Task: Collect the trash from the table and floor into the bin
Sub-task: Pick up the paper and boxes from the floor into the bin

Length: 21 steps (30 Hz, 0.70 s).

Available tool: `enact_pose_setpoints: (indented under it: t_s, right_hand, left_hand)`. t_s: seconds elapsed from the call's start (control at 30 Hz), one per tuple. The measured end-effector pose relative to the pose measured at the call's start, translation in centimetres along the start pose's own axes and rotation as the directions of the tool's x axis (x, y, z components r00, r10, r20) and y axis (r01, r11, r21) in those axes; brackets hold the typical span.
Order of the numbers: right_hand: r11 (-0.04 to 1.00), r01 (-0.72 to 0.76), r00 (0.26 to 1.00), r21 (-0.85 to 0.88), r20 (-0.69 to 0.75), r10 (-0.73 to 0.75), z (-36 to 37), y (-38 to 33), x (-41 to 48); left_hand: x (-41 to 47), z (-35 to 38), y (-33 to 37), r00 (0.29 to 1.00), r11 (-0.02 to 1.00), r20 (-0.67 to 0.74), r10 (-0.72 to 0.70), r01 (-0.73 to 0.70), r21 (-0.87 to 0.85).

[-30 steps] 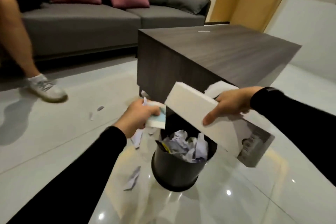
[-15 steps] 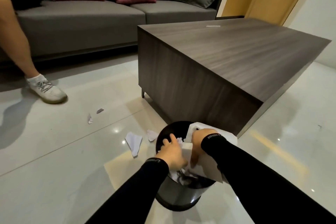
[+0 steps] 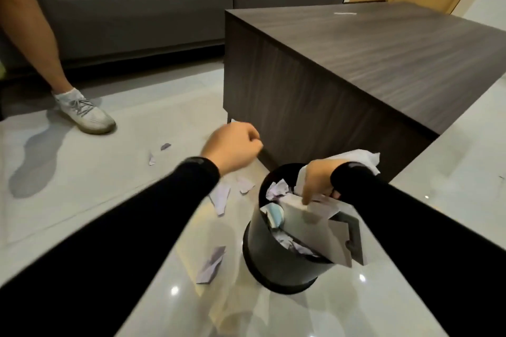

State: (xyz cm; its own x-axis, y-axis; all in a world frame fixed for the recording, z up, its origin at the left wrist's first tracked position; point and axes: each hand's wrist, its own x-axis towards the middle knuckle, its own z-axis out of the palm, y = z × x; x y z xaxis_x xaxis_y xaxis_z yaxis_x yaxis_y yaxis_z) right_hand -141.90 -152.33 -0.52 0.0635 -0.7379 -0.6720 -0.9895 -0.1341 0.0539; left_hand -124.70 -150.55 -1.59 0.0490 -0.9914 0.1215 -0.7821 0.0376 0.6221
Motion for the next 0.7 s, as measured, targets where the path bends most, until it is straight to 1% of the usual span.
enact_pose_setpoints:
  t_s: [0.03,0.07,0.17,0.2,0.27,0.3,0.33,0.4,0.47,0.6,0.7]
  right_hand:
    - [0.998,-0.037,0.999,0.050,0.002,0.037,-0.6,-0.1,-0.7]
    - [0.997,-0.060,0.998,0.043,-0.015,0.061,-1.0,-0.6,-1.5]
    - [0.996,-0.050,0.977,0.079,-0.205,0.066,-1.8,-2.7,-3.1]
    - [0.995,-0.029,0.956,0.099,-0.287,0.056,-1.8,-3.7,-3.4]
    - [0.996,0.008,0.896,0.083,-0.443,0.030,-1.8,-6.3,-3.8]
    - [0.993,0.055,0.870,0.107,-0.493,0.005,-1.7,-8.0,-3.7]
    - [0.985,0.109,0.857,0.133,-0.514,-0.025,-1.6,-9.7,-3.6]
    - [0.966,0.218,0.838,0.141,-0.534,-0.111,-1.2,-14.3,-3.6]
    - [0.943,0.309,0.824,0.124,-0.529,-0.201,-0.9,-19.8,-3.4]
    - [0.862,0.469,0.797,0.191,-0.511,-0.321,0.8,-30.2,-3.3]
    - [0.813,0.545,0.776,0.207,-0.490,-0.396,3.1,-37.2,-2.8]
  left_hand:
    - [0.1,-1.6,-1.1,0.999,0.998,-0.030,-0.033,0.032,-0.049]
    - [0.0,-3.0,-2.2,0.996,0.992,-0.053,-0.068,0.062,-0.108]
    - [-0.4,-6.1,-6.1,0.974,0.960,-0.146,-0.172,0.133,-0.245]
    - [-0.7,-7.0,-7.4,0.962,0.949,-0.181,-0.205,0.151,-0.277]
    - [-1.5,-8.9,-10.2,0.935,0.925,-0.235,-0.264,0.177,-0.335]
    - [-2.1,-10.1,-11.7,0.917,0.913,-0.265,-0.299,0.195,-0.357]
    - [-2.7,-11.2,-13.1,0.891,0.901,-0.302,-0.339,0.215,-0.377]
    - [-4.4,-14.4,-16.8,0.805,0.881,-0.409,-0.429,0.274,-0.385]
    - [-7.2,-18.3,-21.3,0.676,0.842,-0.508,-0.534,0.375,-0.387]
    - [-14.5,-24.2,-30.0,0.461,0.718,-0.561,-0.688,0.543,-0.435]
    - [-20.3,-26.4,-35.3,0.352,0.640,-0.568,-0.744,0.618,-0.457]
